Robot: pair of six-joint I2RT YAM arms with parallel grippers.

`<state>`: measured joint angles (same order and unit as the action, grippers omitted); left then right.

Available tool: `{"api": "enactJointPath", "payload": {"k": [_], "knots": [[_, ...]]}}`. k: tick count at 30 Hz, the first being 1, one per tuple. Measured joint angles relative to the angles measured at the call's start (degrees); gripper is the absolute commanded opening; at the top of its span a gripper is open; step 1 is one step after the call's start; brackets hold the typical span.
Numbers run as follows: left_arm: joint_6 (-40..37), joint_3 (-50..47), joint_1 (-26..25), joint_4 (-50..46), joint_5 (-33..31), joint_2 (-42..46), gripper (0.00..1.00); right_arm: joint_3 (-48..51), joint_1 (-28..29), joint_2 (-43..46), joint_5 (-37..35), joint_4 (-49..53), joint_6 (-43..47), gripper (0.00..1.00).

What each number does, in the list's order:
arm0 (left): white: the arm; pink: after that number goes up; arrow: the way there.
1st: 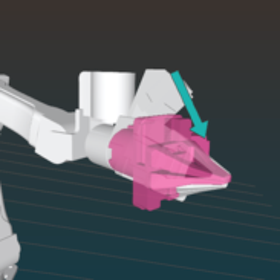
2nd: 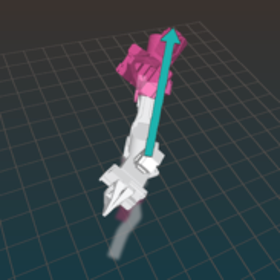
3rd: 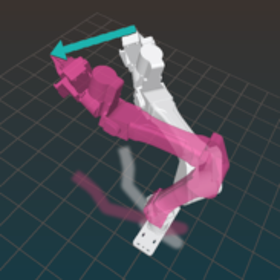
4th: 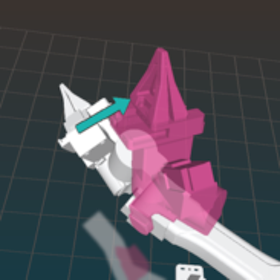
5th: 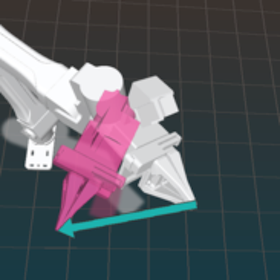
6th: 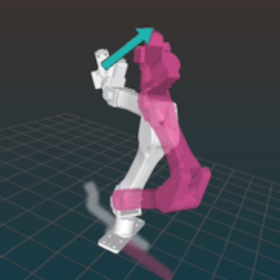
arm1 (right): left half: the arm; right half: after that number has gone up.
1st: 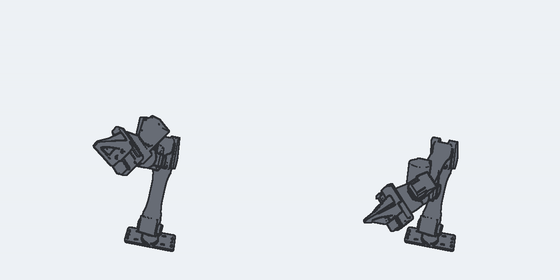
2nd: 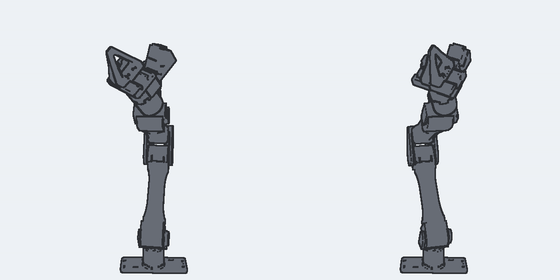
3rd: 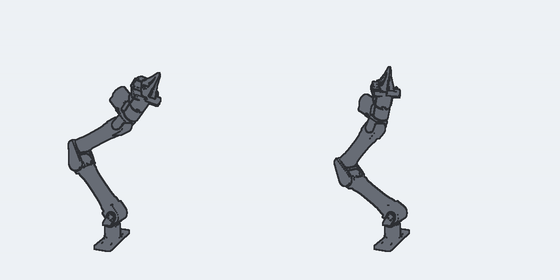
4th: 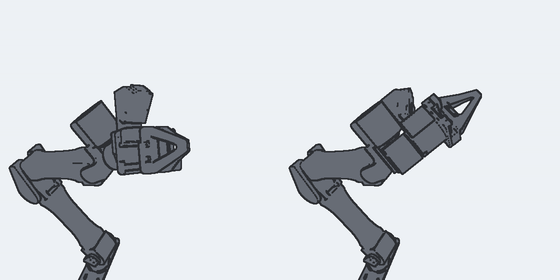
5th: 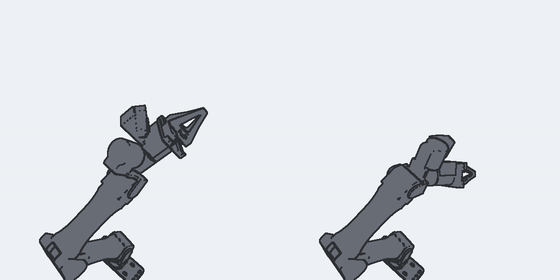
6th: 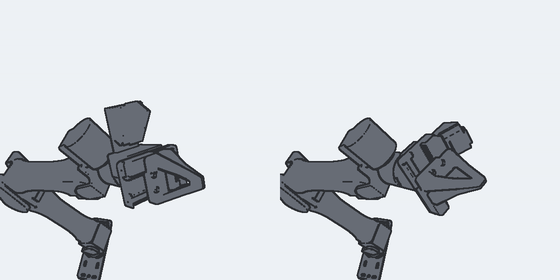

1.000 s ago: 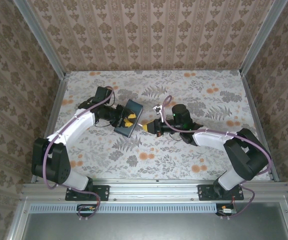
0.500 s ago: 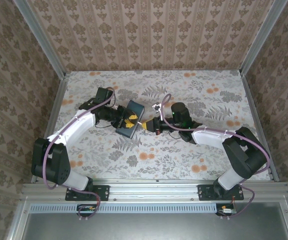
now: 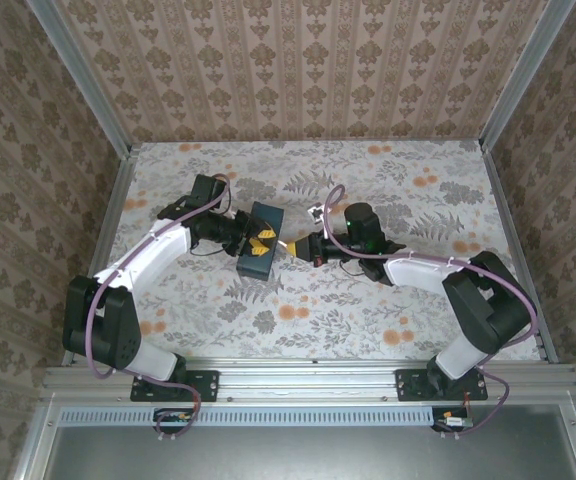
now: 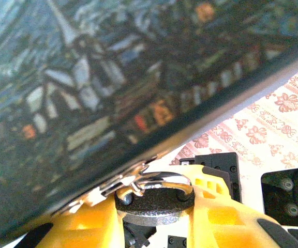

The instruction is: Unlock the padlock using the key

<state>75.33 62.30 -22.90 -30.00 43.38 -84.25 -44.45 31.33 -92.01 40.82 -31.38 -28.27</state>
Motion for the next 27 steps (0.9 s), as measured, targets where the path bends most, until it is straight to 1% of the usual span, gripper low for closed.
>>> {"api": "enactJointPath", "payload": {"k": [20, 27], "knots": [[-1.79, 0.02, 0.17, -1.25, -0.07, 0.00, 0.12, -0.44, 0.11, -0.74, 0.42, 1.31, 0.79, 0.00], [-2.56, 0.02, 0.17, -1.49, -0.07, 0.00, 0.12, -0.44, 0.66, -0.74, 2.12, 2.08, 1.33, 0.00]]}}
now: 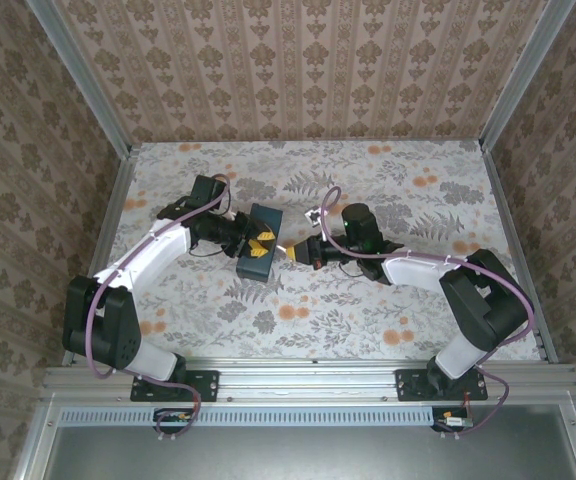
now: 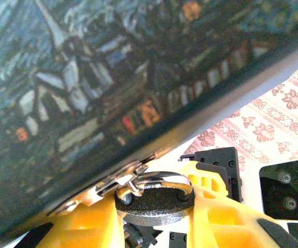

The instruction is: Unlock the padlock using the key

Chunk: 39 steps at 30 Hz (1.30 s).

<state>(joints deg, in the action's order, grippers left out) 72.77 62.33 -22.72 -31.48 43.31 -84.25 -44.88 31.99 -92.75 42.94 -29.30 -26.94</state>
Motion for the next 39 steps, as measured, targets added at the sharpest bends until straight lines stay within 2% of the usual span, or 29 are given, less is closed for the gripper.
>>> {"api": "enactJointPath", "payload": {"k": [39], "knots": [[-1.70, 0.02, -0.07, -0.83, -0.24, 0.00, 0.11, -1.18, 0.11, -1.20, 0.85, -1.62, -1.57, 0.00]]}}
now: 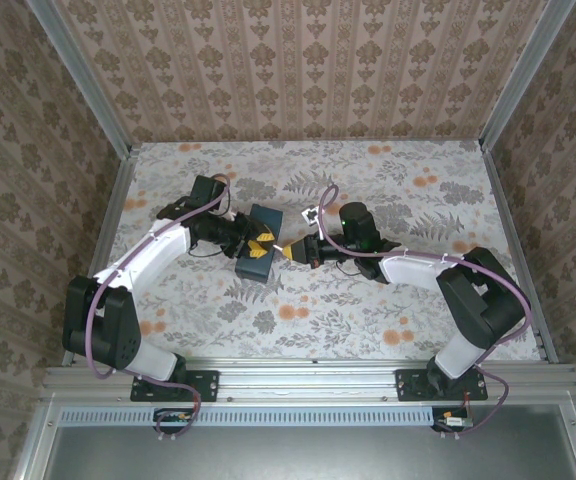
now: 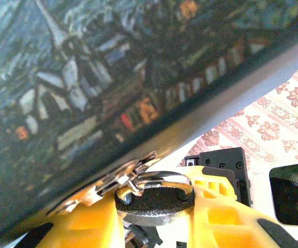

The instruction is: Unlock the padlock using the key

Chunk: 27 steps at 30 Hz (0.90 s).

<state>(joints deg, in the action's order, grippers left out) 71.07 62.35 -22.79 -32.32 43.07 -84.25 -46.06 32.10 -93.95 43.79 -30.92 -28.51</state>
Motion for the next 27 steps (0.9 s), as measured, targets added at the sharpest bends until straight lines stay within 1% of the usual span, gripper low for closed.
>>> {"api": "enactJointPath", "payload": {"k": [10, 27], "knots": [[0.94, -0.02, 0.04, 0.68, -1.03, 0.35, 0.10, -0.07, 0.00, -0.96, 0.00, -2.05, -1.14, 0.00], [1.36, -0.74, 0.07, 1.68, -1.27, 0.83, 0.10, -0.07, -0.02, -1.05, -0.02, -2.29, -1.73, 0.00]]}}
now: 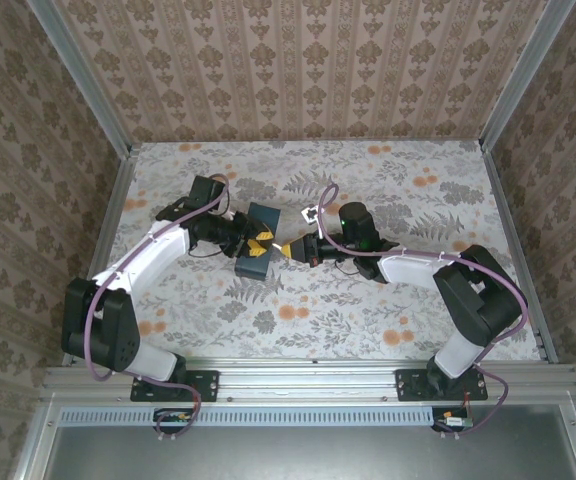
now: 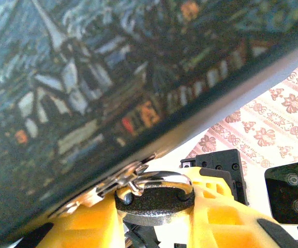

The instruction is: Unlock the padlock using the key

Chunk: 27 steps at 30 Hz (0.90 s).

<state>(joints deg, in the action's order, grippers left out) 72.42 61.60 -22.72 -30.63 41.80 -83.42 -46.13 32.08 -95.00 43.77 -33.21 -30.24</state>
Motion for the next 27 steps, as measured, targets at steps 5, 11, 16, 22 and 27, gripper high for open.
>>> {"api": "enactJointPath", "payload": {"k": [5, 11, 16, 22, 27], "knots": [[0.44, -0.31, 0.00, 0.28, -0.04, 0.33, 0.10, 0.00, -0.04, 0.00, 0.02, -0.37, -0.22, 0.00], [1.05, -0.79, 0.33, 0.70, 0.07, 0.57, 0.09, 0.00, -0.11, -0.02, 0.02, -0.46, -0.24, 0.00], [1.33, -1.36, 0.68, 0.87, 0.04, 1.20, 0.09, 0.46, -0.22, 0.00, 0.00, -1.18, -0.46, 0.00], [1.33, -1.73, 0.74, 0.63, 0.31, 1.55, 0.08, 1.55, -0.81, 0.00, 0.00, -1.36, -1.62, 0.00], [1.33, -1.75, 0.74, 0.63, 0.46, 1.55, 0.08, 1.53, -0.72, 0.00, 0.02, -1.70, -1.97, 0.00]]}}
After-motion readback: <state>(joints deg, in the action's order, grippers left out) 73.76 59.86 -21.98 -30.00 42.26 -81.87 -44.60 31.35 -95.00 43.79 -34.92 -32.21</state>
